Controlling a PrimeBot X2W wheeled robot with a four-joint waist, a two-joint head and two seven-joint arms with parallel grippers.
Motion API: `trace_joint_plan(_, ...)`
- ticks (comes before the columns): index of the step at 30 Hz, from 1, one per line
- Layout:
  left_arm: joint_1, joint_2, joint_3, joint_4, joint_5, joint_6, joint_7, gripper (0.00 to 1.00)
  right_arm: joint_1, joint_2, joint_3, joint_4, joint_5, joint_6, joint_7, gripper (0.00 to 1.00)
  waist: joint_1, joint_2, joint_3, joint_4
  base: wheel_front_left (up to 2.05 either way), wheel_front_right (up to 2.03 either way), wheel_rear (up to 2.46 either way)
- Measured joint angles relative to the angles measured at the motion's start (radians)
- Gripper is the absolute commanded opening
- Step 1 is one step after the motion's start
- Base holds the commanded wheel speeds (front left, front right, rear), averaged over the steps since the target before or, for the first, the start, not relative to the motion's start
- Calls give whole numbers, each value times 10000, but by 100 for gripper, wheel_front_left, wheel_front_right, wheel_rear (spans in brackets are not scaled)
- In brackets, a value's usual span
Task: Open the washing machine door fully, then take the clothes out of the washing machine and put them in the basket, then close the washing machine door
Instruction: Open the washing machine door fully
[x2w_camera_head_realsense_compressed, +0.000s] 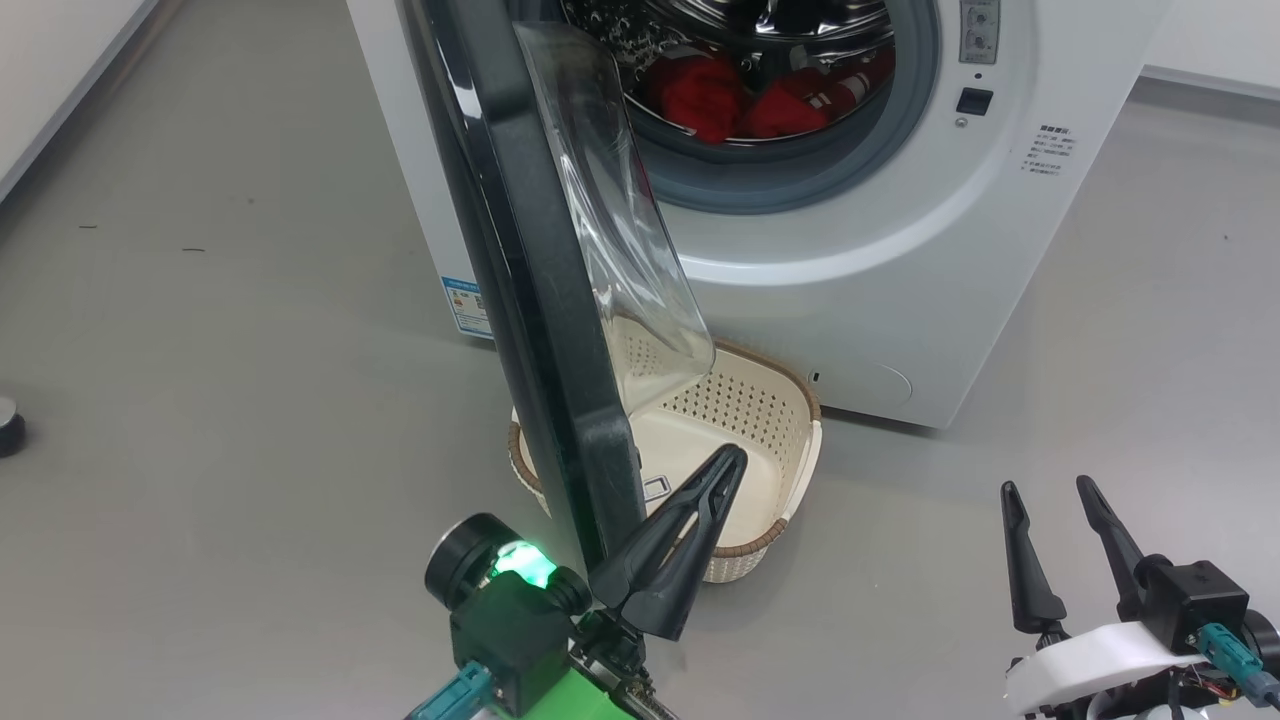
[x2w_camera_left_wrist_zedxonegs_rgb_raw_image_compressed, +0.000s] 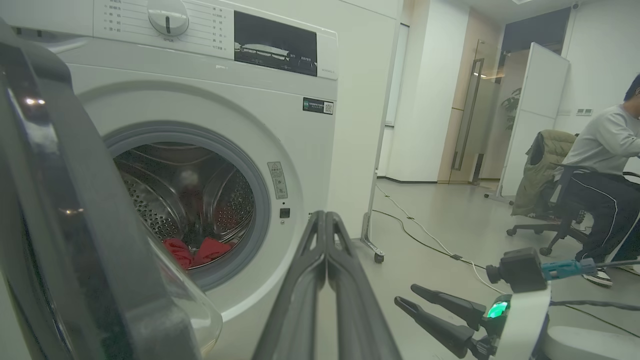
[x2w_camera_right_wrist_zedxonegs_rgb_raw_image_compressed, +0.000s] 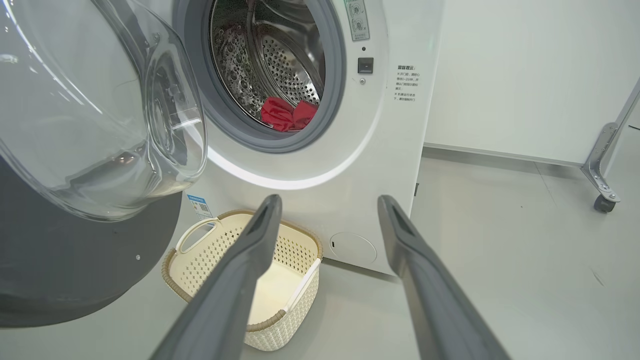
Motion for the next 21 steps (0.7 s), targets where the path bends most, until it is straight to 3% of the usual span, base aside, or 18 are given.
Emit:
trace_joint_plan(9,453,40,35,1394,-337,48,721,0,-2,86,-127,31,-75,77,0,100,0,0,5,-151,0,0,0)
trace_joint_plan(21,443,38,548,2119,-370,451,844,0,-5,201,-314,61,-81,171,0,100,0,0,139,-205,0,0,0)
